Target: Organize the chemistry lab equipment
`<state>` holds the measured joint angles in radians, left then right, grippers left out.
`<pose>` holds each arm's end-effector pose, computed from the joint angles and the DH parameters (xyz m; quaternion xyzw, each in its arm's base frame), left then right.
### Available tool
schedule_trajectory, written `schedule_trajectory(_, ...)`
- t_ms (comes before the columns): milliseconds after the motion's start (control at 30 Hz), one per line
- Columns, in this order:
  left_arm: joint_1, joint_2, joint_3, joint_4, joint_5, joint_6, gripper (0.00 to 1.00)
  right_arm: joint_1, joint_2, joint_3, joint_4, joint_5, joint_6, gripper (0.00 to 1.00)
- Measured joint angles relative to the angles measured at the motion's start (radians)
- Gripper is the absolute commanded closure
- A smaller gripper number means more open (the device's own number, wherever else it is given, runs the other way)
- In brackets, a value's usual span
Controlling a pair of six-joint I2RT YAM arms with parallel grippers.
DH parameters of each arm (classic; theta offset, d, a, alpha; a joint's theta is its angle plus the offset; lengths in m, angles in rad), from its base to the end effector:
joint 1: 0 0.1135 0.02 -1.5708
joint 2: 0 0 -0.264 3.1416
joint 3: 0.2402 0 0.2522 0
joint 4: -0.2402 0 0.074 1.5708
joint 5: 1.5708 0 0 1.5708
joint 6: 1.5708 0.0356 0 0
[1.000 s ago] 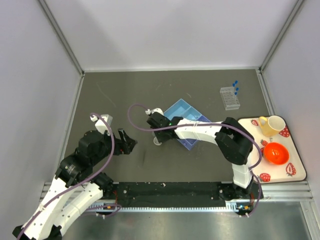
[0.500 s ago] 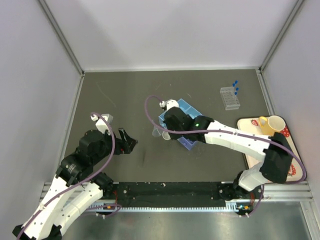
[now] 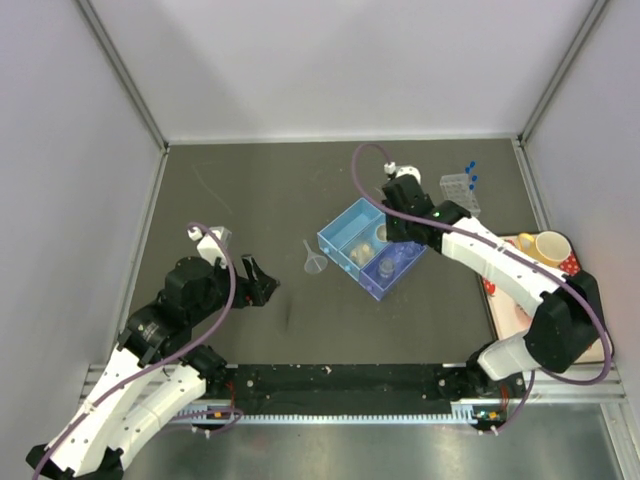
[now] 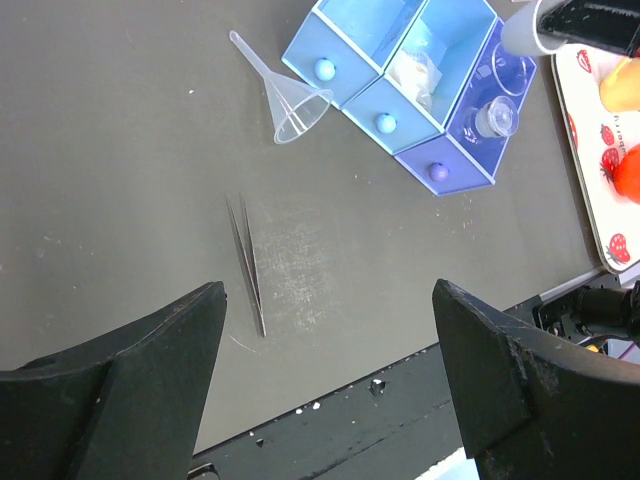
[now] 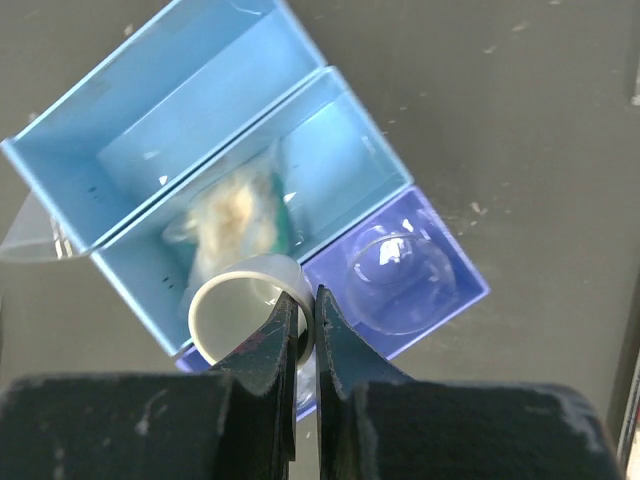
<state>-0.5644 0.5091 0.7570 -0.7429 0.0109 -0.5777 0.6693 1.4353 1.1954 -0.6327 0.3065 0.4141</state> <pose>0.0916 -0.0585 0.3084 -0.0029 0.8588 -0.2809 0.4285 0.2466 0.1814 0.2925 -0.0664 0.9278 0.0514 0.3636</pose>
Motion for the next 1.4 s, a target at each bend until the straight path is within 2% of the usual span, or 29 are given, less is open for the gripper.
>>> schedule_trajectory(133,0.000,0.000,-0.002,0.003,0.000,0.000,0.11,-0.080,0.024,0.012,0.001,-0.022,0.002,1.00)
schedule_trajectory(267,0.000,0.000,-0.006,0.010,0.000,0.000,0.11,-0.109,0.097,0.051,0.005,-0.037,0.001,1.00)
schedule_trajectory(900,0.000,0.000,-0.015,0.011,0.018,0.000,0.11,-0.126,0.350,0.156,0.026,-0.082,-0.013,1.00)
schedule_trajectory(1333,0.000,0.015,-0.016,0.030,0.026,0.001,0.11,-0.153,0.447,0.169,0.053,-0.084,-0.013,1.00)
schedule_trajectory(1400,0.000,0.019,-0.016,0.035,0.027,0.001,0.11,-0.154,0.458,0.171,0.061,-0.084,-0.013,0.96)
